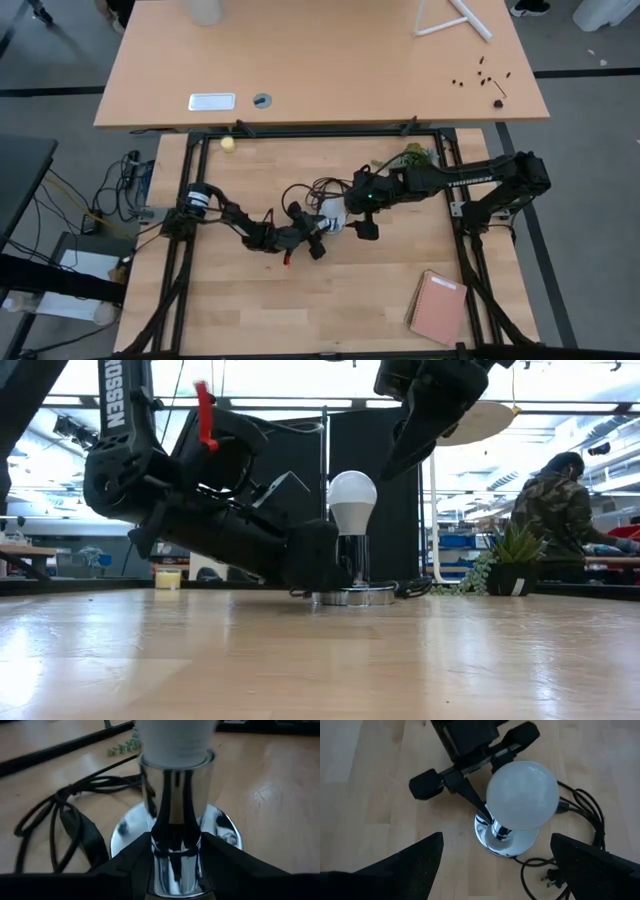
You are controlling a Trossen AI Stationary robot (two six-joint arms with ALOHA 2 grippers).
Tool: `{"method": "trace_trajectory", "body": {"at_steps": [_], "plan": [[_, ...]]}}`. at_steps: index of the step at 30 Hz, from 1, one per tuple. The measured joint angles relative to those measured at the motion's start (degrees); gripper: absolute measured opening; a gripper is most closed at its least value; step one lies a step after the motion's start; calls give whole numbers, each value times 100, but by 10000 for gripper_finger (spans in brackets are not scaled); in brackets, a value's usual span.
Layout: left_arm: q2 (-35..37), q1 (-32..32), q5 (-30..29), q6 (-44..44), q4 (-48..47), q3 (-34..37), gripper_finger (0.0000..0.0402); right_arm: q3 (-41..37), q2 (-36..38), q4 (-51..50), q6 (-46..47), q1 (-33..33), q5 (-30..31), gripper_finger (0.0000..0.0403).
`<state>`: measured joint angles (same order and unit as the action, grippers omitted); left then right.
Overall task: Screw lightbulb
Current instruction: Remove the white lightbulb from the metallic lamp
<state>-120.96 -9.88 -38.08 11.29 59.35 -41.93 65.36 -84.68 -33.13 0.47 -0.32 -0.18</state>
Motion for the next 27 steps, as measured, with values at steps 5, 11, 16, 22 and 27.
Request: {"method": "trace_trajectory", "body": {"at_steps": [5, 11, 16, 22, 27], "plan": [[-29, 19, 13, 72, 28, -4, 174, -2, 0, 3, 98, -18, 15, 378], [-37, 17, -25, -363, 132, -4, 175, -2, -15, 21, 358, -90, 57, 378], [-46, 17, -25, -334, 355, 7, 175, -4, -26, 12, 361, -85, 56, 378], [-46, 17, -21, -335, 403, 7, 179, -11, -61, 136, 492, -16, 58, 378], [-46, 17, -22, -335, 520, 7, 207, -13, -18, 55, 461, 120, 89, 378]]}}
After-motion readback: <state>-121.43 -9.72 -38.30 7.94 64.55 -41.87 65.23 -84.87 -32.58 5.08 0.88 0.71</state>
